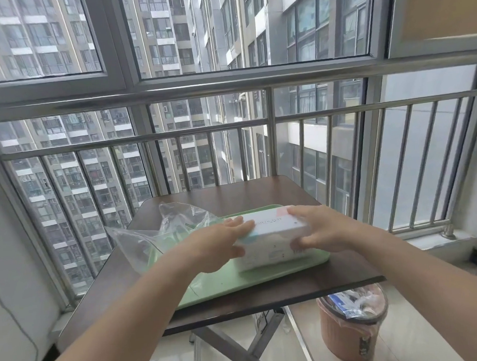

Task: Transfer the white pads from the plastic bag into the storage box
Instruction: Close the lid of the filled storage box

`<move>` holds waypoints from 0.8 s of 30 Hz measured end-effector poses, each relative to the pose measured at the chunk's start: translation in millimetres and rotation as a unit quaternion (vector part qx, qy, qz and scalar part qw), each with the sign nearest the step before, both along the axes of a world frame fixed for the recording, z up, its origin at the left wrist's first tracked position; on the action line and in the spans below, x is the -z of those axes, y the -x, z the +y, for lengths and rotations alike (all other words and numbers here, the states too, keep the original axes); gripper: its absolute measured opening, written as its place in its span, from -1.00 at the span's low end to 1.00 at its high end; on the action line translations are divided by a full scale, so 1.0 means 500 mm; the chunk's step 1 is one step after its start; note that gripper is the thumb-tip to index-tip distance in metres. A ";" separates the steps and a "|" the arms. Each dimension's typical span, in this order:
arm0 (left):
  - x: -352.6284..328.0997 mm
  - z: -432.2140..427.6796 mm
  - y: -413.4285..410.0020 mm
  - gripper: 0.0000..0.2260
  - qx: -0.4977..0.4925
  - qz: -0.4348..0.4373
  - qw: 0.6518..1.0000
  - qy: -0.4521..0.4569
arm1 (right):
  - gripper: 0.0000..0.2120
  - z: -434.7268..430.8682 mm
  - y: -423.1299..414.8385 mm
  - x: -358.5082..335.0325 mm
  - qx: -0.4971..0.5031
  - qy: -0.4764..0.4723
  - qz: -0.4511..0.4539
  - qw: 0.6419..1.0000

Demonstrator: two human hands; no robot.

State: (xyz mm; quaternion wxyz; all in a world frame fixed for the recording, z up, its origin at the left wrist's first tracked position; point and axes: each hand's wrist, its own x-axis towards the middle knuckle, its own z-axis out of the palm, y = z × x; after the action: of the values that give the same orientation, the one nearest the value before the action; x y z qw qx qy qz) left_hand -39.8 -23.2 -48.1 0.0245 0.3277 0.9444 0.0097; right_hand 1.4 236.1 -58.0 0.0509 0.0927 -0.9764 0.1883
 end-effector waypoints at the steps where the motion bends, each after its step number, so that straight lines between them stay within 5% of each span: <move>1: 0.000 0.006 0.002 -0.44 -0.002 0.020 1.000 0.021 | -0.48 -0.009 0.006 0.001 -0.001 -0.026 0.001 1.000; 5: -0.011 0.025 0.014 -0.57 -0.012 0.055 0.994 0.097 | -0.21 -0.050 0.033 0.009 0.053 -0.141 -0.047 0.988; 9: -0.003 0.031 0.027 -0.56 -0.023 0.062 0.990 0.128 | 0.01 -0.068 0.036 0.013 0.068 -0.149 -0.079 0.983; 14: 0.032 0.024 0.026 -0.48 -0.033 0.057 0.995 0.070 | 0.07 -0.079 0.037 0.005 0.084 -0.138 -0.105 0.981; 17: 0.013 0.020 0.009 -0.43 -0.046 -0.027 0.999 0.007 | 0.11 -0.100 0.036 -0.017 0.112 -0.202 -0.106 0.967; 20: -0.031 -0.021 -0.009 -0.43 -0.080 -0.049 0.990 -0.103 | 0.01 -0.156 0.031 -0.047 0.085 -0.212 0.005 0.973; 24: -0.088 -0.145 -0.013 -0.63 -0.171 0.148 0.966 -0.123 | -0.49 -0.275 0.013 -0.070 -0.067 -0.090 0.061 0.992</move>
State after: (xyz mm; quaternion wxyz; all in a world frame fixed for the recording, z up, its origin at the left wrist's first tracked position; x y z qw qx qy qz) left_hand -33.4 -95.9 -4.1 -0.1584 0.1592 0.9710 0.0814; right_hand -5.0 98.8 -23.2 0.0892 0.1734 -0.9761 0.0962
